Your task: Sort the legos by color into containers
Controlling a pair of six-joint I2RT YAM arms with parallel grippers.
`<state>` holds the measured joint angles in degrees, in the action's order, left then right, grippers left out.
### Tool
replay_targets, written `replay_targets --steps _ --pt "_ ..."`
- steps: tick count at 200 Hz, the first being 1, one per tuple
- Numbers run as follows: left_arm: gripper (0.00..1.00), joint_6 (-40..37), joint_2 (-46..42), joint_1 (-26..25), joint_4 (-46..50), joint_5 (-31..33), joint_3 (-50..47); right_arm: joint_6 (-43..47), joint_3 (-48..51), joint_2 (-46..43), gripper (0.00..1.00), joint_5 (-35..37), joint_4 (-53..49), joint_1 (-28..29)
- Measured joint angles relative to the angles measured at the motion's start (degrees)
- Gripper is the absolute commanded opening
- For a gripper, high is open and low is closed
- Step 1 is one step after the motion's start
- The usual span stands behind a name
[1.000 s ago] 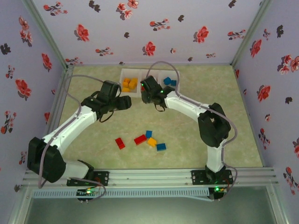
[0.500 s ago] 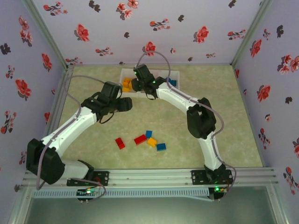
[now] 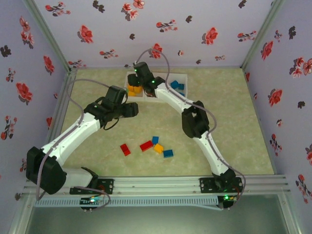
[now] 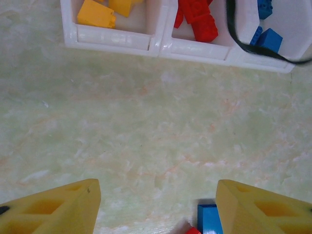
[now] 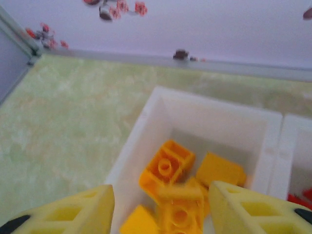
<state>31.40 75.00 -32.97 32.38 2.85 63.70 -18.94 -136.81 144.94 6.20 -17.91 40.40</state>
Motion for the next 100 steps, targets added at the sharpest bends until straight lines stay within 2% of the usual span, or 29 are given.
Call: replay_targets --steps 18,46,100 --pt "0.65 0.0 -0.9 -0.1 0.7 0.1 0.0 -0.1 -7.3 4.2 0.65 -0.2 -1.8 -0.9" --pt "0.66 0.0 -2.1 -0.1 1.4 0.2 0.0 -0.1 -6.8 3.9 0.66 -0.2 -3.6 -1.9" --pt "0.67 0.0 -2.2 -0.5 2.2 0.9 0.0 0.5 19.8 -12.4 0.66 -0.2 -1.5 -2.4"
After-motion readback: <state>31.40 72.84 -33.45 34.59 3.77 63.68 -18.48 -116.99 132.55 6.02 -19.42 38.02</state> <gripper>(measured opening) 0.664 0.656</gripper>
